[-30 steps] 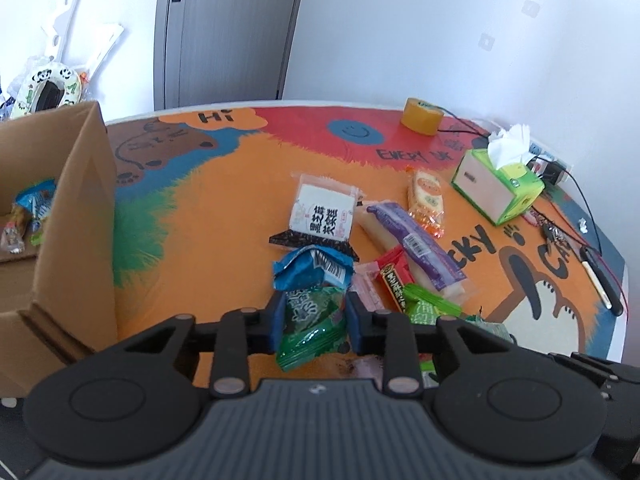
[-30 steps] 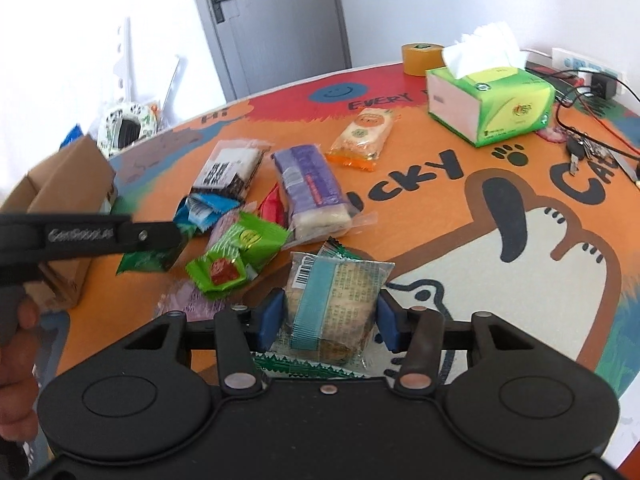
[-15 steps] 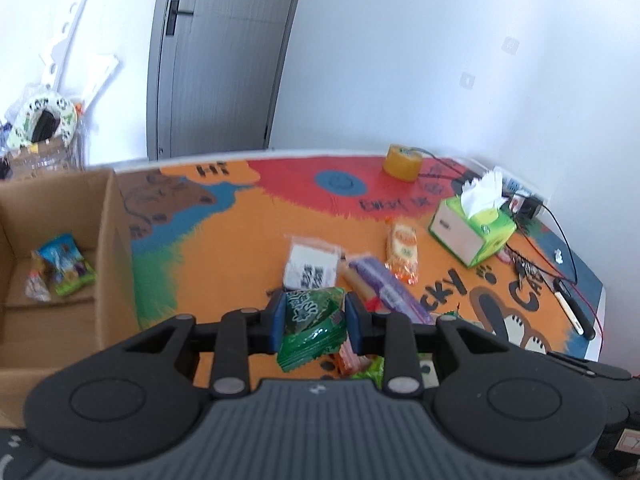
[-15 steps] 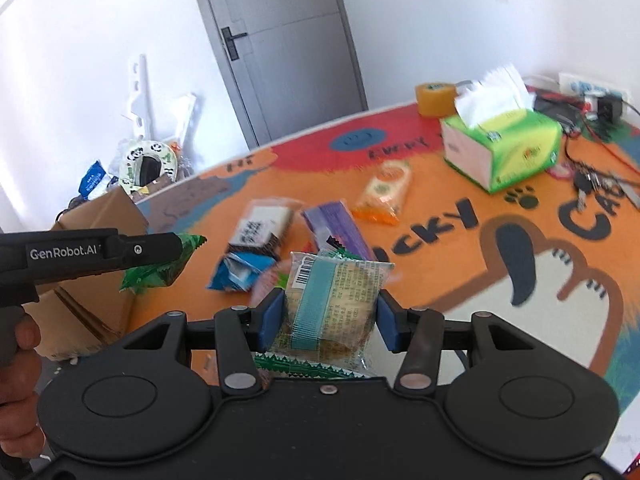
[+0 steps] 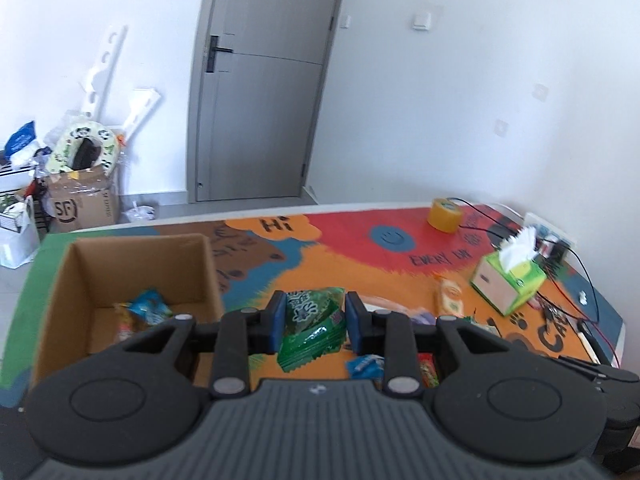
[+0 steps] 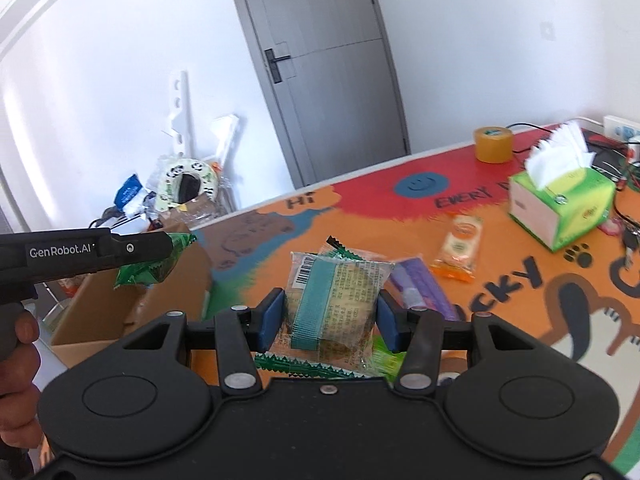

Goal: Organize snacks
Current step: 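Carry both snacks to the cardboard box and open both tools inside it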

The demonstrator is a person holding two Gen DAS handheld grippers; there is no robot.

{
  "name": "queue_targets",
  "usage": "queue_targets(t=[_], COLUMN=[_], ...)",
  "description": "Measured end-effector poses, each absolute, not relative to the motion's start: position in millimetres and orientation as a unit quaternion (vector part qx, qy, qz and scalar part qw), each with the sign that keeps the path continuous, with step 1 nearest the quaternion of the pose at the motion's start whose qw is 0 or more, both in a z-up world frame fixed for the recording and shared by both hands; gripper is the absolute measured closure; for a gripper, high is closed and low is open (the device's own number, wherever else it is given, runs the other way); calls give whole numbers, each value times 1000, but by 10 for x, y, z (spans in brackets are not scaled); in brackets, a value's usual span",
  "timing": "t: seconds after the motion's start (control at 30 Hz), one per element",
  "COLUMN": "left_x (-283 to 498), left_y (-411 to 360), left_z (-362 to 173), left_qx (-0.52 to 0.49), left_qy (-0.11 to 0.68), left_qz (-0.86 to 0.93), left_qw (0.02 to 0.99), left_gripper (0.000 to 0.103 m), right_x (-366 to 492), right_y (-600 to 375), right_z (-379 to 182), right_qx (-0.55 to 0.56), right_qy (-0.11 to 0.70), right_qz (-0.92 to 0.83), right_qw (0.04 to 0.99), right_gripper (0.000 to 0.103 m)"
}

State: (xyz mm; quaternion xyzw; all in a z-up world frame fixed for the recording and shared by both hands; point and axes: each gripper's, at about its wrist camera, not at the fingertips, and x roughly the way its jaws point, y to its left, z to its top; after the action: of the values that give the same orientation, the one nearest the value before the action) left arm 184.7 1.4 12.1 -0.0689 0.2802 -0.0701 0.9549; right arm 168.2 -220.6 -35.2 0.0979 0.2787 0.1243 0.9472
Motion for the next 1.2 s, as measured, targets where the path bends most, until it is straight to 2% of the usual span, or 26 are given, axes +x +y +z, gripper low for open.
queue_targets(t=[0.97,1.07,1.13,1.2], left_x=[1806,1797,1770,1732], left_y=[1211,1269,1284,1304], left_z=[-140,-153,-150,-142], left_qx=[-115,-118,-117,-115], left_qy=[306,308,305,301], left_qz=[12,22,28,39], left_qw=[945,944,945,946], left_gripper=[71,62,46,41], right_x=[1971,2013,2035,2048], right_y=[-874,-748,-696,-646], right_z=[-248,-245,-250,-254], right_qx=[66,64,67,70], right_qy=[282,282,283,284], right_qz=[224,231,238,244], right_qw=[931,929,927,924], right_gripper=[54,54,54,54])
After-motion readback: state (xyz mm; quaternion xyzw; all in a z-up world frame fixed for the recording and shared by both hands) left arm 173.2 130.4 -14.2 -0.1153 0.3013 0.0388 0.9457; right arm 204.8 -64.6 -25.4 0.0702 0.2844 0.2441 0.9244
